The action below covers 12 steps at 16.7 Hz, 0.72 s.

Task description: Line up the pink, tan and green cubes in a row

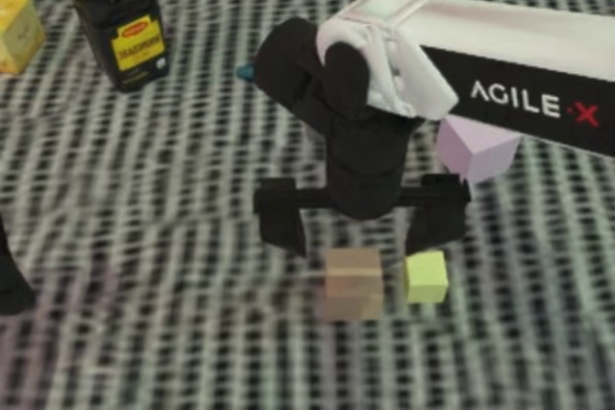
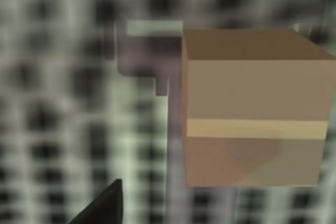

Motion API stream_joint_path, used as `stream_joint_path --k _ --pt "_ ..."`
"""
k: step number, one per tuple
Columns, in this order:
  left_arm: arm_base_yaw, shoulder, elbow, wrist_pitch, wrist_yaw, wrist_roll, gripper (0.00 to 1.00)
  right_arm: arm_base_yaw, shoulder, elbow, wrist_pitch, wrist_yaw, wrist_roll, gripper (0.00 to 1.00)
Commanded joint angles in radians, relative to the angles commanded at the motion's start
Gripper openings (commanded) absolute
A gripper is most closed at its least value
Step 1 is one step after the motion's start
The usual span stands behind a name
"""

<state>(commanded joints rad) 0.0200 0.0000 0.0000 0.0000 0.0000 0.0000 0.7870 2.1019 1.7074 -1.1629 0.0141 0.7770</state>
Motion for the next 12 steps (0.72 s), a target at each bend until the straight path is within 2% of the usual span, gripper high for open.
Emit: stream_joint_path --k 3,6,12 --pt "0.000 0.000 0.000 0.000 0.000 0.000 1.00 -0.013 0.012 0.011 -0.003 0.000 -0.013 1.00" --pt "0.000 0.000 0.000 0.000 0.000 0.000 1.00 -0.067 0.066 0.099 -0.038 0.000 -0.110 1.00" --pt "0.000 0.000 0.000 0.000 0.000 0.000 1.00 -0.274 0.251 0.383 -0.166 -0.004 -0.520 1.00"
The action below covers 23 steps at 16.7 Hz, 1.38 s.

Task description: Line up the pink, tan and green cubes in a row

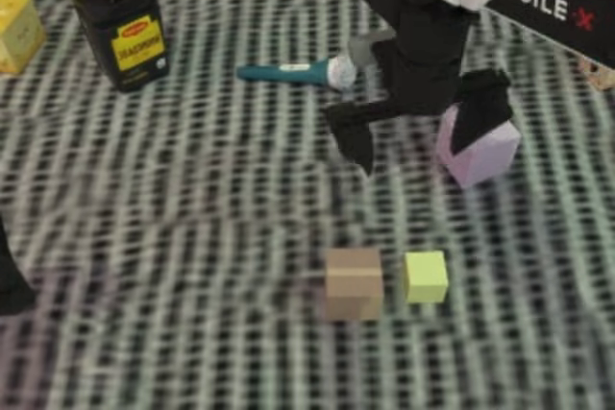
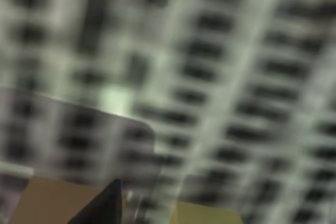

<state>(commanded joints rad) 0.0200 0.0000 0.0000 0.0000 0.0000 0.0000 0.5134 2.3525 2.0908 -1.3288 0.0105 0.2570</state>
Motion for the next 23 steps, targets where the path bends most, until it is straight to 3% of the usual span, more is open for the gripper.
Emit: stream_joint_path --k 4,7,14,23 --pt "0.000 0.000 0.000 0.000 0.000 0.000 1.00 -0.142 0.105 0.180 -0.074 -0.002 -0.269 1.00" --pt "0.000 0.000 0.000 0.000 0.000 0.000 1.00 -0.208 0.145 0.262 -0.101 -0.004 -0.367 1.00" --pt "0.000 0.000 0.000 0.000 0.000 0.000 1.00 -0.215 0.147 0.254 -0.086 -0.004 -0.378 1.00" --pt "0.000 0.000 0.000 0.000 0.000 0.000 1.00 -0.216 0.182 -0.019 0.221 -0.004 -0.378 1.00"
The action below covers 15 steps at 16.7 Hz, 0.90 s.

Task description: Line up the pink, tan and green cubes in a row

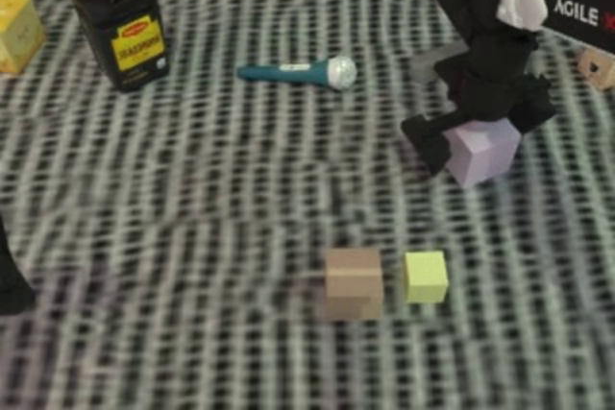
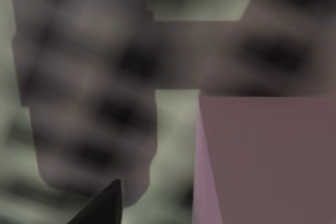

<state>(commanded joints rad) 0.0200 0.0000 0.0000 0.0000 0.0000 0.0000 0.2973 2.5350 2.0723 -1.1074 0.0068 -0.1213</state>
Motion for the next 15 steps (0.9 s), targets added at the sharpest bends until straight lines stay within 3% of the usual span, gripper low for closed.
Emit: stream_joint_path --k 4,15 --pt "0.000 0.000 0.000 0.000 0.000 0.000 1.00 0.000 0.001 -0.003 0.003 0.000 0.000 1.00" --pt "0.000 0.000 0.000 0.000 0.000 0.000 1.00 0.000 0.001 -0.003 0.003 0.000 0.000 0.17"
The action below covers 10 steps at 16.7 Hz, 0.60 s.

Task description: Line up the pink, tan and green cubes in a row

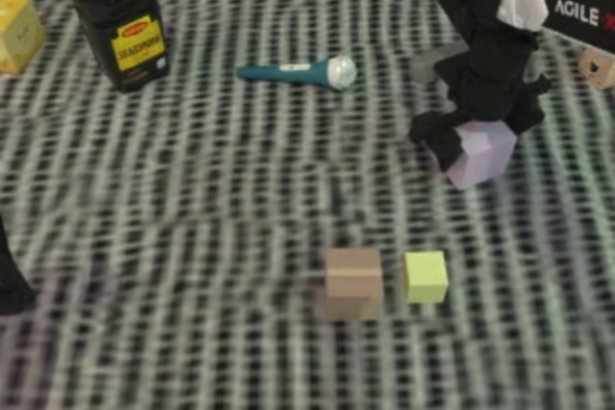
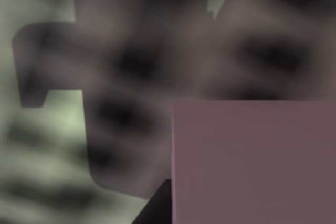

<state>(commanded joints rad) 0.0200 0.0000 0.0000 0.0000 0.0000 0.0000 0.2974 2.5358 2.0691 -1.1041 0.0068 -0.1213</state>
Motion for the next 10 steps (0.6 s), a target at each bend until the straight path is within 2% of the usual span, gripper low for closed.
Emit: stream_joint_path --k 2,3,10 --pt "0.000 0.000 0.000 0.000 0.000 0.000 1.00 0.000 0.000 0.000 0.000 0.000 0.000 0.02" --pt "0.000 0.000 0.000 0.000 0.000 0.000 1.00 0.000 0.000 0.000 0.000 0.000 0.000 0.00" --pt "0.000 0.000 0.000 0.000 0.000 0.000 1.00 0.000 0.000 0.000 0.000 0.000 0.000 0.00"
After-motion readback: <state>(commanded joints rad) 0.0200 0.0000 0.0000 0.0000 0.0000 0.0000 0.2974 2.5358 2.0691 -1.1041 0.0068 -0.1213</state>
